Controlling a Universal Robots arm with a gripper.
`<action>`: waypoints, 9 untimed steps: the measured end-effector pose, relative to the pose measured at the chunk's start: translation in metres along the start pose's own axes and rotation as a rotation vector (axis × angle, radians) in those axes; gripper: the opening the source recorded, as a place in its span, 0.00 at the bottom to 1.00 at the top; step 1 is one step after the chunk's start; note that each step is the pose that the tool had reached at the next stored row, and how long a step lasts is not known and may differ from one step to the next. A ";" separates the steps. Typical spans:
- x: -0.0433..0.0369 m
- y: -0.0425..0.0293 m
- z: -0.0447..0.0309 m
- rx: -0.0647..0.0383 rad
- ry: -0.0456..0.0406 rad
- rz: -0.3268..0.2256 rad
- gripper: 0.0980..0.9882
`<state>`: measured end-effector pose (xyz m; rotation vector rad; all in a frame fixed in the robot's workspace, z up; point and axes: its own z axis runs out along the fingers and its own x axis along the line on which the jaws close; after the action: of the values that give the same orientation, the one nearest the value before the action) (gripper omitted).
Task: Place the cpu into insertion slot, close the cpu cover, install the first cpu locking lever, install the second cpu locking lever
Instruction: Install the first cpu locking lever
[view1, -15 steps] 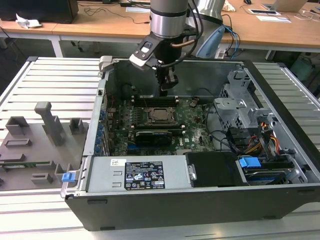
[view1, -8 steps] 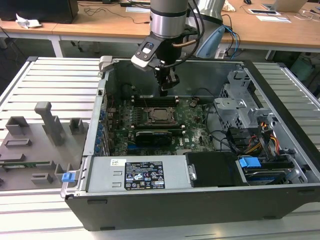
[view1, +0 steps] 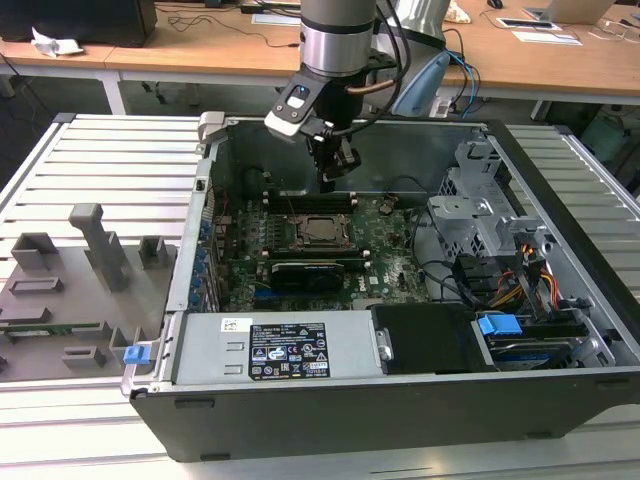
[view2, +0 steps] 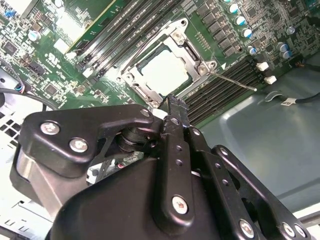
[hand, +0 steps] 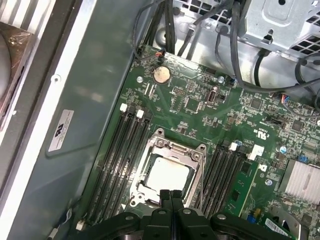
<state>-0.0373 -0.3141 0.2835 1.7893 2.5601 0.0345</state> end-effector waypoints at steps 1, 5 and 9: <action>0.0000 0.0000 0.0000 0.000 0.0001 -0.004 0.01; 0.0000 0.0000 0.0000 0.000 0.0004 -0.017 0.01; 0.0000 0.0000 0.0000 0.000 0.0009 -0.033 0.01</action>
<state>-0.0373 -0.3141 0.2835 1.7470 2.5895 0.0348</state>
